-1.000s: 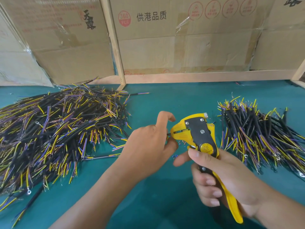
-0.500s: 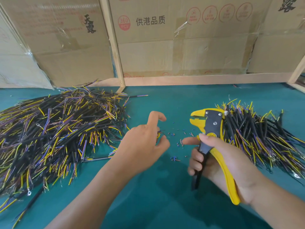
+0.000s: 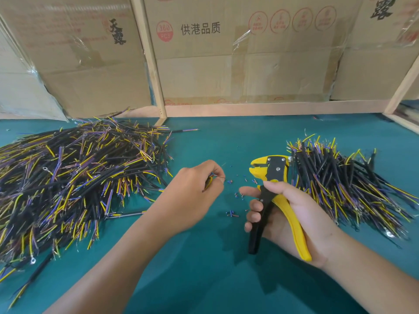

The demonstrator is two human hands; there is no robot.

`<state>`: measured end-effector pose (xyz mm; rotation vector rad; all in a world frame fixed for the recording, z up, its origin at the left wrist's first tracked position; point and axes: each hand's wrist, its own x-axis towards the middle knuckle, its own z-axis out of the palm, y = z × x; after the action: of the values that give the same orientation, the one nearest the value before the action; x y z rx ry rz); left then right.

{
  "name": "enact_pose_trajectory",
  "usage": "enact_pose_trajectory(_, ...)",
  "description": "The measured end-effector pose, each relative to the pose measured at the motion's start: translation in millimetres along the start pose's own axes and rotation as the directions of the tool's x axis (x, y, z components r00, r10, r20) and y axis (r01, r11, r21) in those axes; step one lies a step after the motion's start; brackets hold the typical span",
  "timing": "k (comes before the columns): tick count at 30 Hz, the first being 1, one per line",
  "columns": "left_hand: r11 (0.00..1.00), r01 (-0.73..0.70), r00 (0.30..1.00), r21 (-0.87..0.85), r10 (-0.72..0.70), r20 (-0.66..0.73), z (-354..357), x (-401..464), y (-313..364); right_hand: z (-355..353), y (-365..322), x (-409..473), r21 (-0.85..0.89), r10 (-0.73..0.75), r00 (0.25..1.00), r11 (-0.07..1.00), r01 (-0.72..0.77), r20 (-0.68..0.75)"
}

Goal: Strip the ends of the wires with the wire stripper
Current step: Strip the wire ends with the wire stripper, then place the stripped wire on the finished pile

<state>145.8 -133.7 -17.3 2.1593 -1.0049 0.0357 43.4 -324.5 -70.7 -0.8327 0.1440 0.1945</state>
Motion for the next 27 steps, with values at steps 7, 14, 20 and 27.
enact_pose_trajectory(7,0.969,0.071,0.997,-0.236,-0.062,0.043,-3.1,4.2,33.5,19.6,-15.4,-7.7,0.082,-0.037,0.982,0.995,0.053,-0.184)
enact_pose_trajectory(14,0.635,0.315,0.917,-0.705,-0.010,0.400,-6.0,44.4,115.6,22.9,-11.6,-6.4,0.129,-0.007,0.980,0.991,0.033,-0.196)
enact_pose_trajectory(20,0.584,0.521,0.829,-0.622,-0.172,0.533,59.4,132.7,169.6,23.8,-10.2,-7.8,0.160,0.016,0.979,0.987,0.017,-0.203)
enact_pose_trajectory(27,0.998,-0.058,0.988,-0.013,0.055,-0.144,33.5,97.3,65.4,18.7,-9.3,-1.2,0.147,0.059,0.978,0.989,-0.030,-0.199)
